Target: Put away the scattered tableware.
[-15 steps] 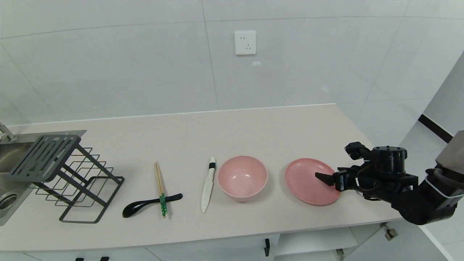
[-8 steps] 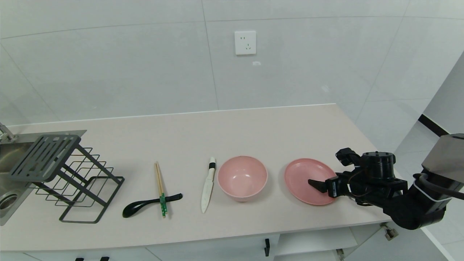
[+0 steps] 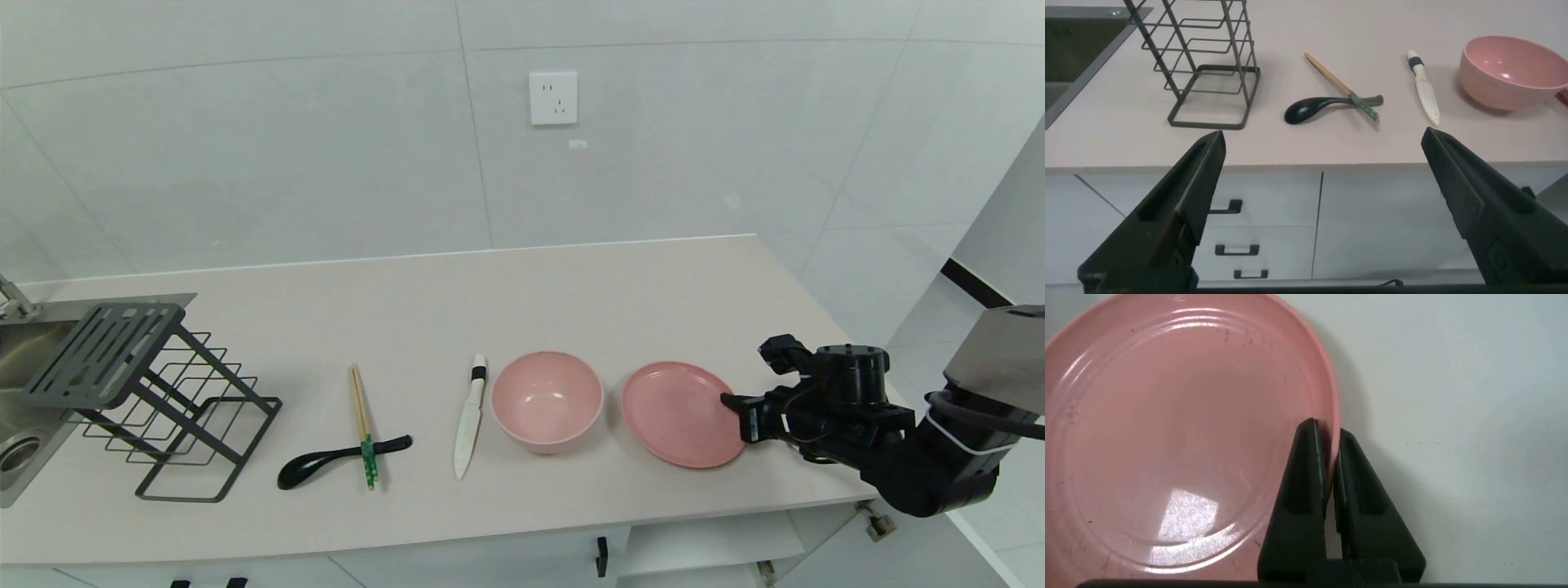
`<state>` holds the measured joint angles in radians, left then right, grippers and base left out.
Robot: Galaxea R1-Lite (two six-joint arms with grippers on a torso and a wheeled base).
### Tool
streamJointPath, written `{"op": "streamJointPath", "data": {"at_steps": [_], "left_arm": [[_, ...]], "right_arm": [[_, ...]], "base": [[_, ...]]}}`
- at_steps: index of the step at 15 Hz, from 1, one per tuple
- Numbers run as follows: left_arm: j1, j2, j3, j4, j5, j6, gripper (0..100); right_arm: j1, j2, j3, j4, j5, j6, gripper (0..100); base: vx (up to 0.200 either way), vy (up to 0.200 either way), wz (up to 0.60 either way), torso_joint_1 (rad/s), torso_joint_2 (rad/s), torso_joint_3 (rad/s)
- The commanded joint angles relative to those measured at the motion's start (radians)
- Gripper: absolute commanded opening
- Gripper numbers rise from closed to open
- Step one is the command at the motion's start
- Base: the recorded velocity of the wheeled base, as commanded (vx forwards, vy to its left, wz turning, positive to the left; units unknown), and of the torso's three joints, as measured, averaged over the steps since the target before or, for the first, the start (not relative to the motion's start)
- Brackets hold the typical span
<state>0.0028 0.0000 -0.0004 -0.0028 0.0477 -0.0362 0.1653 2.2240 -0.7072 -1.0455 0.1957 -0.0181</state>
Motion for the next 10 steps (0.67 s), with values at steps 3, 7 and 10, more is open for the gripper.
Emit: {"op": "streamJointPath", "data": {"at_steps": [3, 7, 10], "left_arm": [[0.000, 0.000, 0.000, 0.000, -0.005, -0.004, 100], [0.000, 0.000, 0.000, -0.002, -0.003, -0.004, 100], [0.000, 0.000, 0.000, -0.088, -0.031, 0.001, 100]], "right_arm": [[-0.003, -0.104, 0.005, -0.010, -0.009, -0.005, 0], [-0.006, -0.371, 0.098, -0.013, -0.006, -0.008, 0], [-0.004, -0.549, 0.259, -0.076, 0.016, -0.046, 0]], "base": [[0.000, 0.000, 0.00, 0.000, 0.00, 0.000], [0.000, 0.000, 0.00, 0.000, 0.00, 0.000], [0.000, 0.000, 0.00, 0.000, 0.00, 0.000]]}}
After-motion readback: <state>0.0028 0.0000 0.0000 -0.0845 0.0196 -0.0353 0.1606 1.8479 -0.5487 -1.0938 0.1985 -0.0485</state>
